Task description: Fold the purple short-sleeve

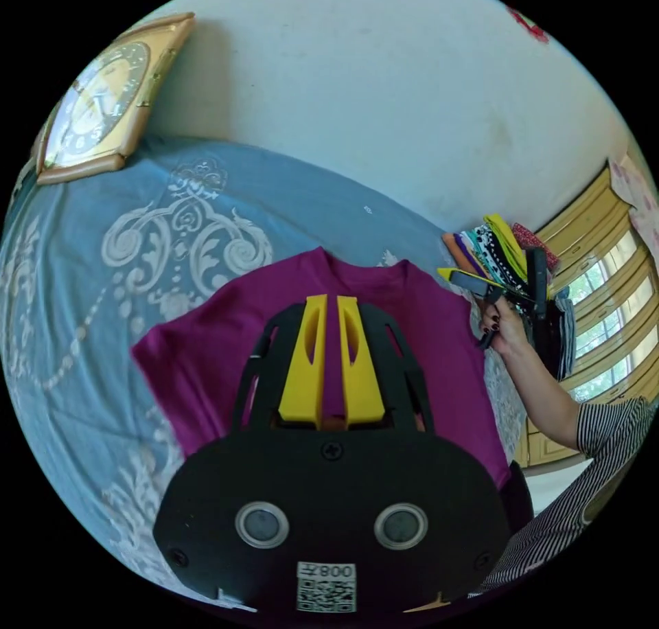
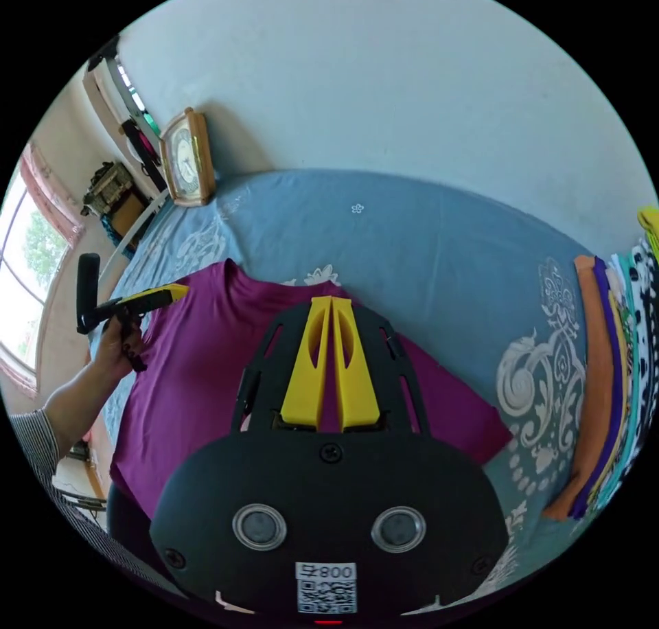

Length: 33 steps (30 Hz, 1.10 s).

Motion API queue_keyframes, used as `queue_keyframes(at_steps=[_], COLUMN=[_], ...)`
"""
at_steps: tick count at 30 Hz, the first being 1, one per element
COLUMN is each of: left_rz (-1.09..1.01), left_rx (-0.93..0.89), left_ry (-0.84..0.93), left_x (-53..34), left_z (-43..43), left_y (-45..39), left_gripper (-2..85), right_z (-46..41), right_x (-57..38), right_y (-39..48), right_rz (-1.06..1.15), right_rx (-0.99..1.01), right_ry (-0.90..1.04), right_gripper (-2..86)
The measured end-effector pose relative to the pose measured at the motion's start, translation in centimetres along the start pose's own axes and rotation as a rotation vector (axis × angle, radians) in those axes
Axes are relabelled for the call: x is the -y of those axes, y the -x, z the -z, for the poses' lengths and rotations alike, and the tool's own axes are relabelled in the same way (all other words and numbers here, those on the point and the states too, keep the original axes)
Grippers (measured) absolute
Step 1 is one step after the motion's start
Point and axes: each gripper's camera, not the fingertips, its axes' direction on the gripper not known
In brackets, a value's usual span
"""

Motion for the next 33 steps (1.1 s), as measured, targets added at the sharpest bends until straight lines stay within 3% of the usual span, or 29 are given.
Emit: queue_keyframes(at_steps=[6,8,10,13,16,19,26,30,33], left_rz=[0.101,0.191,0.195,0.261,0.219,0.261,0.249,0.232,0.295], left_rx=[0.186,0.247,0.202,0.191,0.175,0.184,0.070,0.048,0.100], left_ry=[-0.003,0.076,0.050,0.008,-0.033,0.140,0.090,0.172,0.208], left_x=[-11.8,-15.5,-17.8,-21.0,-24.8,-28.6,-39.0,-46.8,-53.1], left_z=[5.9,6.0,6.6,8.8,10.8,9.5,15.4,17.6,19.9], left_y=[1.5,3.2,3.9,3.4,1.5,2.1,-1.7,-4.6,-5.4], left_gripper=[1.0,0.6,0.4,0.2,0.2,0.2,0.4,1.0,2.4], right_z=[10.3,11.7,11.8,15.6,19.4,18.4,30.9,35.6,38.9], right_x=[-14.4,-18.2,-21.2,-22.6,-24.1,-26.2,-30.9,-40.1,-48.0], right_y=[-3.9,-6.1,-9.1,-10.9,-10.5,-12.0,-10.7,-6.6,-6.4], right_rz=[-0.066,-0.149,-0.234,-0.304,-0.259,-0.265,-0.254,-0.170,-0.232], right_rx=[-0.055,-0.077,-0.082,0.003,-0.057,-0.086,0.016,0.028,0.024], right_ry=[0.031,0.057,0.143,0.073,0.034,0.212,0.062,0.187,0.257], right_gripper=[-0.3,-0.2,-0.2,0.0,0.0,0.0,0.1,0.2,0.3])
